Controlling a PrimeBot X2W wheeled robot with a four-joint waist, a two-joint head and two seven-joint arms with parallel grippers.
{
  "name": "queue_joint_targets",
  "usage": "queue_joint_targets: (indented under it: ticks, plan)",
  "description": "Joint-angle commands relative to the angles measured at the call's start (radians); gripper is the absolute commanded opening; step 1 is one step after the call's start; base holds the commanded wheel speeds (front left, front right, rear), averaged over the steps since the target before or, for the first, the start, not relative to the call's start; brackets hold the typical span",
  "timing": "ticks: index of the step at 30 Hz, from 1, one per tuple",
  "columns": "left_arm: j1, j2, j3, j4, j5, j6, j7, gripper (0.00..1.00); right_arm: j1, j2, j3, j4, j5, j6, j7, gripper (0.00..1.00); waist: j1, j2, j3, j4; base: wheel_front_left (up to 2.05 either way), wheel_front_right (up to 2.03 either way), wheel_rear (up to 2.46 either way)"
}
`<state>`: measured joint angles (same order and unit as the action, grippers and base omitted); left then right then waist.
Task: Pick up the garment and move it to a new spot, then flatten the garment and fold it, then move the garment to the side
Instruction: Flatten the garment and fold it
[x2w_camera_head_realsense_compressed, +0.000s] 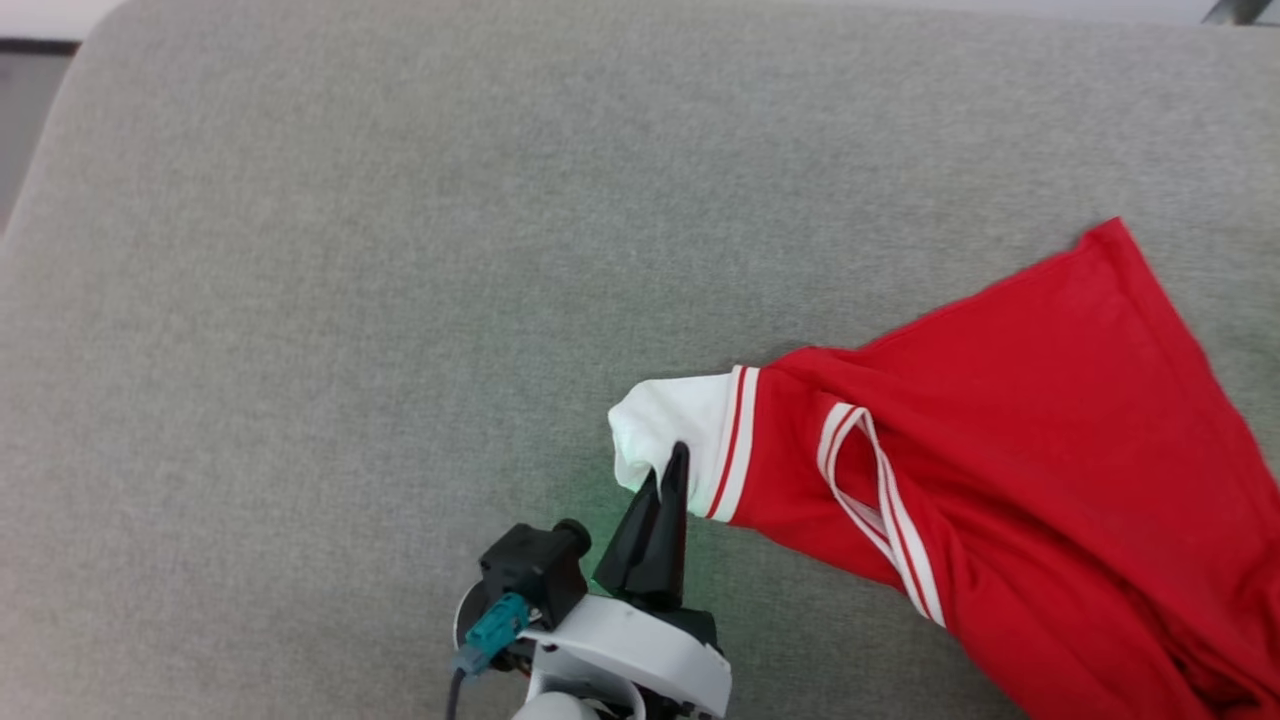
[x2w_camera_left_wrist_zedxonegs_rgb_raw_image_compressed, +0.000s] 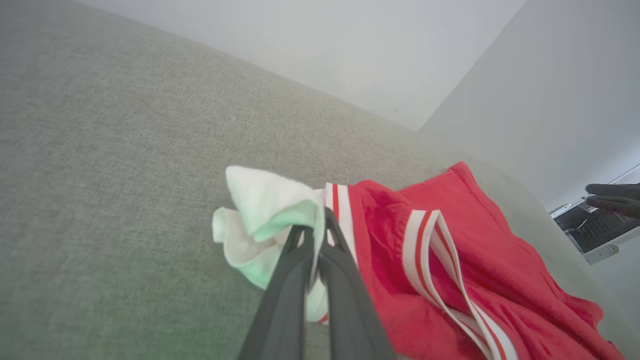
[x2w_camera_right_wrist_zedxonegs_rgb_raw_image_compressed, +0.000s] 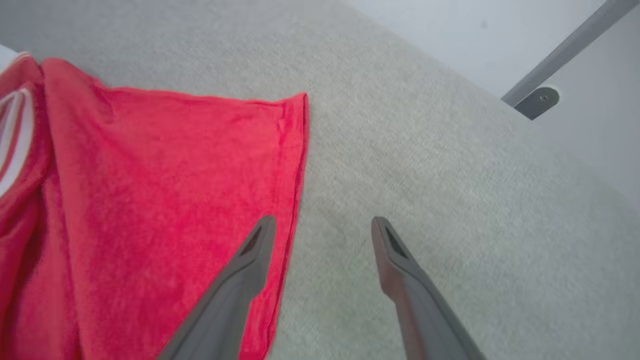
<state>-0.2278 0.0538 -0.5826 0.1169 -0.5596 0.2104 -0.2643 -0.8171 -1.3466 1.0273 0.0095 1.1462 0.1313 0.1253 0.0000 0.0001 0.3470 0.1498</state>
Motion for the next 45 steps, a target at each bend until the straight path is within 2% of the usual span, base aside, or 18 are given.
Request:
queue_joint_targets:
  ticks: [1, 5, 9, 14, 24, 25, 26, 27, 29, 30, 38, 45]
  plan:
    - [-0.013, -0.002, -0.006, -0.004, 0.008, -0.001, 0.000, 0.00, -0.033, 0.032, -0.012, 0.026, -0.031, -0.001, 0.021, 1.00, 0.0000, -0.0001, 0.026, 0.022, 0.00, 0.00, 0.00]
    - [-0.030, -0.003, -0.038, -0.019, -0.004, 0.008, 0.000, 0.00, -0.105, 0.125, -0.013, 0.101, -0.068, -0.001, 0.089, 1.00, 0.0000, -0.0001, 0.063, 0.055, 0.00, 0.00, 0.00]
    - [-0.051, -0.003, -0.075, -0.046, -0.027, 0.030, 0.000, 0.00, -0.164, 0.174, 0.009, 0.147, -0.101, -0.001, 0.154, 1.00, 0.0000, -0.0001, 0.102, 0.088, 0.00, 0.00, 0.00]
    - [-0.069, -0.003, -0.114, -0.075, -0.050, 0.052, 0.000, 0.00, -0.208, 0.192, 0.058, 0.178, -0.146, -0.001, 0.217, 1.00, 0.0000, -0.0001, 0.140, 0.121, 0.00, 0.00, 0.00]
    - [-0.073, -0.004, -0.140, -0.111, -0.073, 0.072, 0.000, 0.00, -0.224, 0.191, 0.190, 0.169, -0.154, -0.001, 0.298, 1.00, 0.0000, -0.0001, 0.170, 0.156, 0.00, 0.00, 0.00]
    - [-0.071, -0.003, -0.140, -0.113, -0.073, 0.072, 0.000, 0.00, -0.226, 0.191, 0.198, 0.166, -0.151, -0.001, 0.300, 0.91, 0.0000, -0.0001, 0.170, 0.156, 0.00, 0.00, 0.00]
    - [-0.069, -0.003, -0.139, -0.115, -0.074, 0.073, 0.000, 0.00, -0.228, 0.190, 0.205, 0.163, -0.150, -0.001, 0.304, 0.65, 0.0000, -0.0001, 0.170, 0.157, 0.00, 0.00, 0.00]
    - [-0.067, -0.003, -0.138, -0.115, -0.074, 0.071, 0.000, 0.00, -0.231, 0.188, 0.213, 0.161, -0.147, -0.001, 0.307, 0.46, 0.0000, -0.0001, 0.170, 0.156, 0.00, 0.00, 0.00]
    - [-0.065, -0.004, -0.136, -0.117, -0.076, 0.070, 0.000, 0.00, -0.235, 0.183, 0.228, 0.157, -0.141, -0.001, 0.316, 0.13, 0.0000, -0.0001, 0.169, 0.156, 0.00, 0.00, 0.00]
    - [-0.065, -0.003, -0.135, -0.117, -0.077, 0.068, 0.000, 0.00, -0.234, 0.179, 0.231, 0.154, -0.138, 0.000, 0.315, 0.00, 0.0000, -0.0001, 0.169, 0.156, 0.00, 0.00, 0.00]
    - [-0.091, -0.003, -0.131, -0.114, -0.079, 0.063, 0.000, 0.00, -0.277, 0.182, 0.235, 0.165, -0.097, -0.001, 0.260, 0.00, 0.0000, -0.0001, 0.163, 0.142, 0.00, 0.00, 0.00]
    - [-0.113, -0.003, -0.100, -0.109, -0.071, 0.040, 0.000, 0.00, -0.311, 0.210, 0.174, 0.238, 0.012, -0.001, 0.166, 0.00, 0.0000, -0.0001, 0.109, 0.115, 0.00, 0.00, 0.00]
